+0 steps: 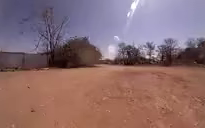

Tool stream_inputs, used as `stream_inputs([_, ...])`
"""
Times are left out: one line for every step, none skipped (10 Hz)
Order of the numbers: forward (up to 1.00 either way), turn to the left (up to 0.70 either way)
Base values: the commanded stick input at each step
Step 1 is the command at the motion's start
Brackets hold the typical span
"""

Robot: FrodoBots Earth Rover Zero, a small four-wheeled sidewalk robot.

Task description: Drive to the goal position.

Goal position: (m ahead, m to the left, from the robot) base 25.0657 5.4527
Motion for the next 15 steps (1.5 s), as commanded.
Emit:
stream_inputs([1.0,0.0])
stream_inputs([1.0,0.0])
stream_inputs([1.0,0.0])
stream_inputs([1.0,0.0])
stream_inputs([1.0,0.0])
stream_inputs([1.0,0.0])
stream_inputs([1.0,0.0])
stream_inputs([1.0,0.0])
stream_inputs([1.0,0.0])
stream_inputs([1.0,0.0])
stream_inputs([1.0,0.0])
stream_inputs([1.0,0.0])
stream_inputs([1.0,0.0])
stream_inputs([1.0,0.0])
stream_inputs([1.0,0.0])
